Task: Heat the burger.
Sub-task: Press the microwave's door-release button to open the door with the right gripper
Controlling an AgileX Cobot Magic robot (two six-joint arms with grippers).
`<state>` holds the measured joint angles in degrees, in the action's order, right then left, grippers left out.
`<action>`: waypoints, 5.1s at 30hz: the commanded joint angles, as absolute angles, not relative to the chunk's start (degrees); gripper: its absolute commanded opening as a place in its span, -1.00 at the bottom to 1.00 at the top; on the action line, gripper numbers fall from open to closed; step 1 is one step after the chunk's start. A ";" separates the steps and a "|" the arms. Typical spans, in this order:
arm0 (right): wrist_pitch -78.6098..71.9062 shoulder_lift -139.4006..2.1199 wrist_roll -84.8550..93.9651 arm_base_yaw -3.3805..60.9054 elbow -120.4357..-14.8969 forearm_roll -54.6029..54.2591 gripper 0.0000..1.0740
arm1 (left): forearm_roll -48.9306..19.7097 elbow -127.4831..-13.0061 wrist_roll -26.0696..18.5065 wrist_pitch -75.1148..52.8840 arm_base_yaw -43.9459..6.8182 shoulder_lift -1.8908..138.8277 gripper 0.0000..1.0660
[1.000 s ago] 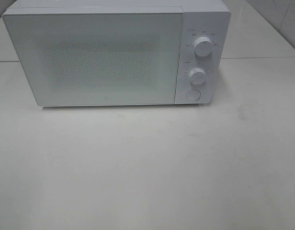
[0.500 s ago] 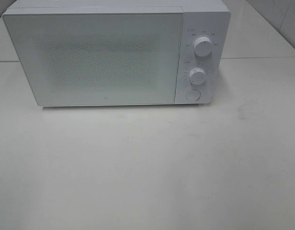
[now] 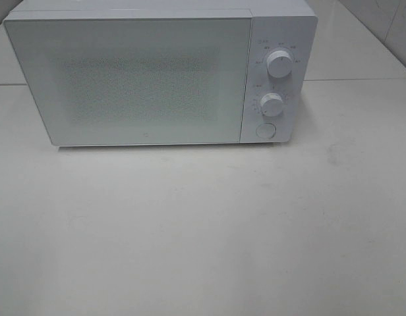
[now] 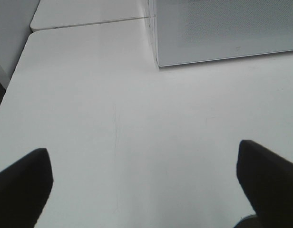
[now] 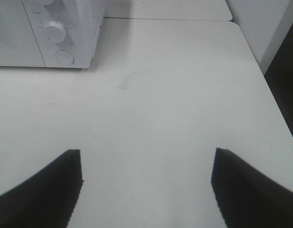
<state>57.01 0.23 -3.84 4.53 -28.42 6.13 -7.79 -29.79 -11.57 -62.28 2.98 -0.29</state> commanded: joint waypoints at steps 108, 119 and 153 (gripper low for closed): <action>-70.36 -103.36 17.30 47.56 -25.55 -47.61 0.40 | -7.79 -29.68 -11.40 -61.48 2.69 -0.57 0.83; -69.04 -103.36 -5.79 47.56 -25.55 -47.61 0.38 | -7.79 -29.68 -11.40 -61.48 2.69 -0.57 0.83; -68.98 -103.36 -73.68 47.50 -25.55 -47.38 -1.00 | -7.79 -29.68 -11.40 -61.48 2.69 -0.57 0.83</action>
